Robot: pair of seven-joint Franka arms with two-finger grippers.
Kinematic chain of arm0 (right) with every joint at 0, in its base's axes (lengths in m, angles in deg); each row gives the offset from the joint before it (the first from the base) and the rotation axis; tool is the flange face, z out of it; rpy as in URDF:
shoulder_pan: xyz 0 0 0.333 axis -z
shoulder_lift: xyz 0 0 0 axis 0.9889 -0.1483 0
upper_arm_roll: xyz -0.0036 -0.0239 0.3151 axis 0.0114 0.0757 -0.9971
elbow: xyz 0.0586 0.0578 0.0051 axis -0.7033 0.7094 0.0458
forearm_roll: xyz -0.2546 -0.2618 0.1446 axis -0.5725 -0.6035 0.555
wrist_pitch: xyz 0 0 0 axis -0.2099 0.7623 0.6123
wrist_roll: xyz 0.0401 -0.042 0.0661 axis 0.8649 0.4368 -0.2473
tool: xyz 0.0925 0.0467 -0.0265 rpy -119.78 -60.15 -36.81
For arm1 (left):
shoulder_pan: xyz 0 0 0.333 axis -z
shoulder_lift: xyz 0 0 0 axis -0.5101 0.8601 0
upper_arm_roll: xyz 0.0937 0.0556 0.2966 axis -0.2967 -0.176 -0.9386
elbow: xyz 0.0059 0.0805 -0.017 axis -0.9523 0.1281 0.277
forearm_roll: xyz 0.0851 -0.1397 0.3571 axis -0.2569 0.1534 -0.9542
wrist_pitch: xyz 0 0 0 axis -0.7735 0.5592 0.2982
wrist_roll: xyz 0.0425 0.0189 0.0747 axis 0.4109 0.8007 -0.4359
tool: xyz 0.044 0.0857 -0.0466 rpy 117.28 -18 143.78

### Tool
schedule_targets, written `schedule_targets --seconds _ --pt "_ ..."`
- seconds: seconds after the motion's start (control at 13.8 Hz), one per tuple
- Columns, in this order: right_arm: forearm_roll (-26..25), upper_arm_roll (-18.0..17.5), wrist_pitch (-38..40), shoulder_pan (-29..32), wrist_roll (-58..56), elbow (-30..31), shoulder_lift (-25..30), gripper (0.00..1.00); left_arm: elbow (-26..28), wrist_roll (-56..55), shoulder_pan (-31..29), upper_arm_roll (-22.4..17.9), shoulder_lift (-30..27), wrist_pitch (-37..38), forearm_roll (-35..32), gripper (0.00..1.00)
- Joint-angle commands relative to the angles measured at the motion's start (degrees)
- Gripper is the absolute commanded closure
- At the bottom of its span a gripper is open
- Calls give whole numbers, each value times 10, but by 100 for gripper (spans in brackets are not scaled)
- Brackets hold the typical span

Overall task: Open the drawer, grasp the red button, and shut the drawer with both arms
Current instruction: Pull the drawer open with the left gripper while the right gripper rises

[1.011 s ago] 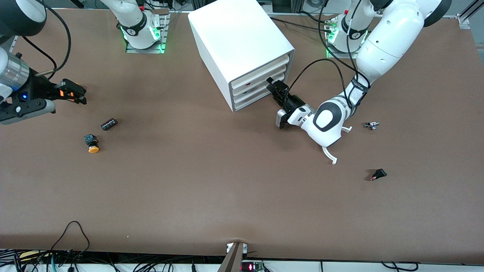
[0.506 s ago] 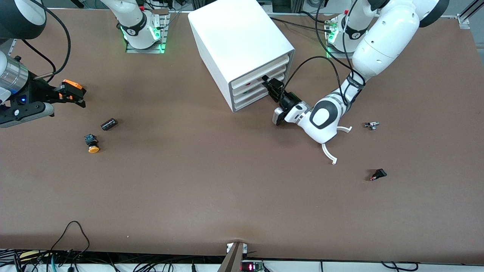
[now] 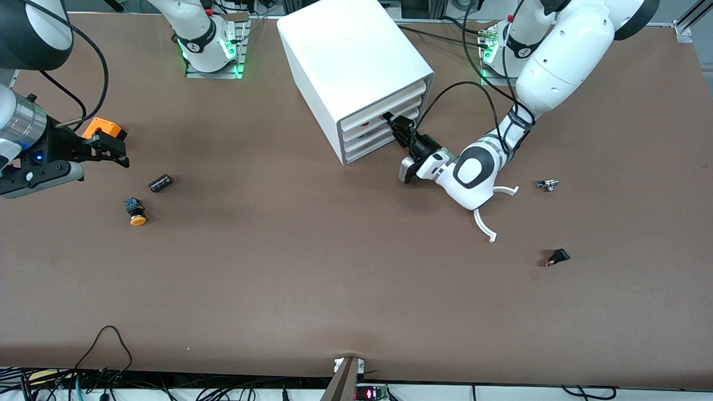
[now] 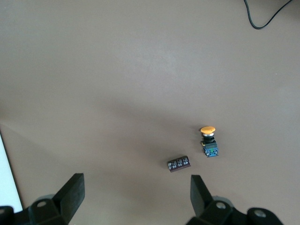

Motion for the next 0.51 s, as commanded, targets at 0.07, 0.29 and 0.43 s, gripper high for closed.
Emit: schedule_targets --seconds 0.07,0.29,0.43 --pt "2 -7 8 -7 -2 -15 -20 0 9 10 1 -3 -8 -7 19 91" --pt "2 -7 11 -13 -4 -16 -24 0 7 4 -6 -5 -8 -7 19 91" --pt "5 -7 13 -14 -4 -16 -24 1 7 3 -9 -8 -8 -7 25 92"
